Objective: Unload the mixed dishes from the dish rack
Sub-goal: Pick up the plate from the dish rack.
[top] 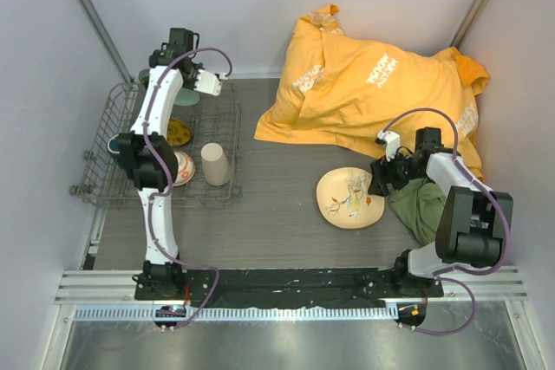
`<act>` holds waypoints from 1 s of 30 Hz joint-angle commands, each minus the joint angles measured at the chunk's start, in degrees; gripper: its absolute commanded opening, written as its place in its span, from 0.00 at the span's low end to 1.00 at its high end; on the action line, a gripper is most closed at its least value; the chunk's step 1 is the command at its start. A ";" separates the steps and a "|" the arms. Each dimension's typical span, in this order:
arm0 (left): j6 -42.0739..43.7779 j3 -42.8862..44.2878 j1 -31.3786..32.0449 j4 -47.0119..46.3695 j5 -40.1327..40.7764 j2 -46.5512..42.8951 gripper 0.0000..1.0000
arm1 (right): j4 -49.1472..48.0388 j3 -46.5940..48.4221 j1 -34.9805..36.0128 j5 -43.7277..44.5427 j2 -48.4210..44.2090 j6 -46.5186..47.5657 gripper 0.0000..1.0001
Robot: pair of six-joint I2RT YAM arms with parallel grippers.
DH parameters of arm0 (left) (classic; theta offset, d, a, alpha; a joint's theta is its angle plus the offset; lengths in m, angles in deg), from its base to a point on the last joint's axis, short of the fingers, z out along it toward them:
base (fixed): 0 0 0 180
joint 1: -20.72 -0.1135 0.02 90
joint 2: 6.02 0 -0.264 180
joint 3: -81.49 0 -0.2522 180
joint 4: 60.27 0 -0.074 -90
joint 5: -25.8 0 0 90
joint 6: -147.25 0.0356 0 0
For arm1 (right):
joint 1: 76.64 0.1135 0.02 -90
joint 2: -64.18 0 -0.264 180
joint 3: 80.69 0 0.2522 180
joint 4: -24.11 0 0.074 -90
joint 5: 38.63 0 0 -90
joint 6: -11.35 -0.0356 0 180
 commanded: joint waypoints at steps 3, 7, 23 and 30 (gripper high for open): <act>-1.83 4.19 0.22 -7.34 -1.27 -8.02 0.00 | -0.09 -0.46 0.20 -1.45 -3.43 1.32 0.79; -4.38 4.81 0.39 -4.88 -2.51 -10.83 0.00 | 0.26 -0.64 0.20 -1.80 -4.40 1.32 0.79; -34.69 1.56 2.85 3.74 -22.44 -30.17 0.00 | 6.95 13.33 6.60 -7.25 -14.24 -9.56 0.80; -47.33 -6.70 5.93 3.21 -29.91 -38.70 0.00 | 1.59 26.32 19.52 -6.64 -14.86 -24.68 0.88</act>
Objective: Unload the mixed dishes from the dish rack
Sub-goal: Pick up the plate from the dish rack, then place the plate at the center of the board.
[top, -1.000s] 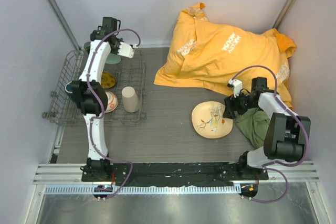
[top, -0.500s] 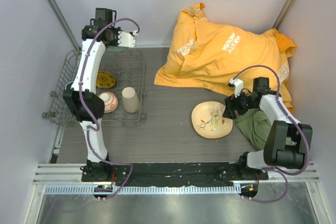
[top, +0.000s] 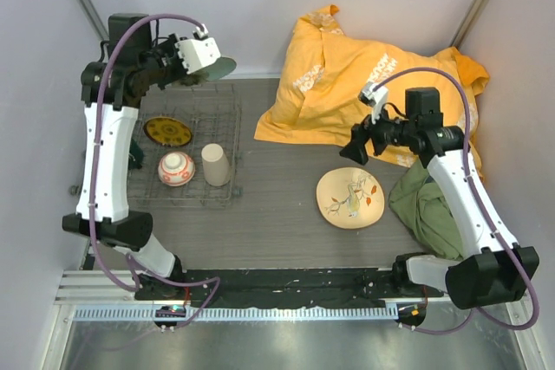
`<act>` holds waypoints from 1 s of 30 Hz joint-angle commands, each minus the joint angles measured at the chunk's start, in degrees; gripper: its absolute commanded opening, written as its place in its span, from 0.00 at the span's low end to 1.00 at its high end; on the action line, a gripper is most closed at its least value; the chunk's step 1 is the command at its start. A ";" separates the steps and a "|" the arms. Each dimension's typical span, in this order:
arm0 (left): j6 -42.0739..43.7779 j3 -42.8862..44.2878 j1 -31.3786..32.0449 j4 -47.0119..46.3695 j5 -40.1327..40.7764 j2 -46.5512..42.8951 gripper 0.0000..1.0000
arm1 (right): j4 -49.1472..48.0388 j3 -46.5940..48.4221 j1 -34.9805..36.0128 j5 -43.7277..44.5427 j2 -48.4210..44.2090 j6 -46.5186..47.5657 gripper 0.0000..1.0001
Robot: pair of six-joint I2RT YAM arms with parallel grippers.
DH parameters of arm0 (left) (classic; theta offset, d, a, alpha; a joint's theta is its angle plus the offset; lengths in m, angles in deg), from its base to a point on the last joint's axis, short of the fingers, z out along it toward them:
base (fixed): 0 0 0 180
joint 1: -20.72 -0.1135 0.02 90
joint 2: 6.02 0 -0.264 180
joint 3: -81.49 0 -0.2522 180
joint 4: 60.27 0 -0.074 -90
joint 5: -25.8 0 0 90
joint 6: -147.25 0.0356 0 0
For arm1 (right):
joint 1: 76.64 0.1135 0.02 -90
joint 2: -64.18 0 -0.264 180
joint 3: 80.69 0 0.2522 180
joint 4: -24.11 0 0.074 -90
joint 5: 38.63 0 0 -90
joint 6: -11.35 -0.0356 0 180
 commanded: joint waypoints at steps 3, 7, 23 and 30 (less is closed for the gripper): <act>-15.57 -2.40 2.41 -2.57 -10.90 -4.85 0.00 | -6.91 11.42 8.57 -0.32 1.25 -14.92 0.90; -24.53 -6.52 2.50 -3.35 -20.20 -6.60 0.00 | -9.19 15.13 14.54 2.49 3.45 -16.77 0.94; -41.52 -24.01 3.12 -15.83 -40.70 -13.55 0.00 | -10.95 19.79 23.61 7.86 10.66 -13.61 0.99; -45.03 -29.56 4.35 -19.79 -43.96 -16.10 0.00 | -10.69 21.46 25.19 7.59 12.24 -12.03 0.98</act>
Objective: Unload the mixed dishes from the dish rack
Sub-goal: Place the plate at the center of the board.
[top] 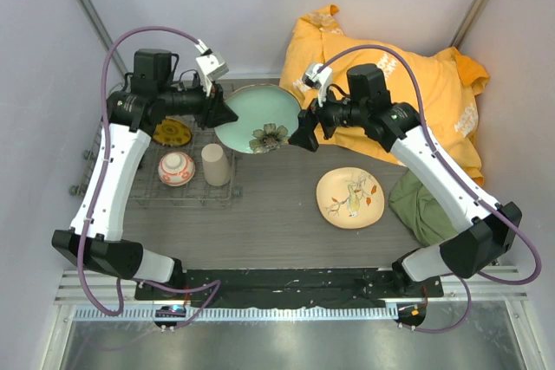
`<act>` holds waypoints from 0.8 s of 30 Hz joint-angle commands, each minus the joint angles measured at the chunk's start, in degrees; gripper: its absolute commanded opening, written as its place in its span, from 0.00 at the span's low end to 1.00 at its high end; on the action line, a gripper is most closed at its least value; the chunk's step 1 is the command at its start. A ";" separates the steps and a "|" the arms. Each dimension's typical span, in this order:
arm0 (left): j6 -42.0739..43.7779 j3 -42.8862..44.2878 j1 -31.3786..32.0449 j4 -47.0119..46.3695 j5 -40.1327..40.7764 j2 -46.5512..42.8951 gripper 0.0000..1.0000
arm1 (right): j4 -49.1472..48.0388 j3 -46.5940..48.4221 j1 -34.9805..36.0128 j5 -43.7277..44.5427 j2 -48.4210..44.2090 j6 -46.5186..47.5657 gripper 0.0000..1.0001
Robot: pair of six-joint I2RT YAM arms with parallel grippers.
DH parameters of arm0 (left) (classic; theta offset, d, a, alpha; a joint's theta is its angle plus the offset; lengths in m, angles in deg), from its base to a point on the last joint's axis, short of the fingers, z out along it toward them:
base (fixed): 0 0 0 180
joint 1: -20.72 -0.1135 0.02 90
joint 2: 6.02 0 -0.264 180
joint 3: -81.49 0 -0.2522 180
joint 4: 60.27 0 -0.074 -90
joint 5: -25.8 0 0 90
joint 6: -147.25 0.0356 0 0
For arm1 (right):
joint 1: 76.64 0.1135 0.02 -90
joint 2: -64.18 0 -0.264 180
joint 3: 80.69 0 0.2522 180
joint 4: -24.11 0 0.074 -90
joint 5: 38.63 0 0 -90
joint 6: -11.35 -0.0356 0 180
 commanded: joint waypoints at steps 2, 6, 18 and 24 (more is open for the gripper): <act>-4.62 -2.94 1.13 -10.02 -8.60 -4.15 0.00 | -2.10 3.97 1.26 0.01 0.31 1.75 0.98; -5.41 -5.84 2.10 -11.52 -9.74 -4.76 0.00 | -2.36 4.59 1.96 -1.66 0.49 1.75 0.95; -12.27 -11.82 2.98 -19.60 -15.28 -5.38 0.00 | -2.37 4.07 5.04 -3.15 1.19 1.31 0.41; -14.03 -12.44 3.07 -20.66 -14.59 -4.94 0.09 | -2.37 2.93 5.04 -1.67 0.14 1.66 0.01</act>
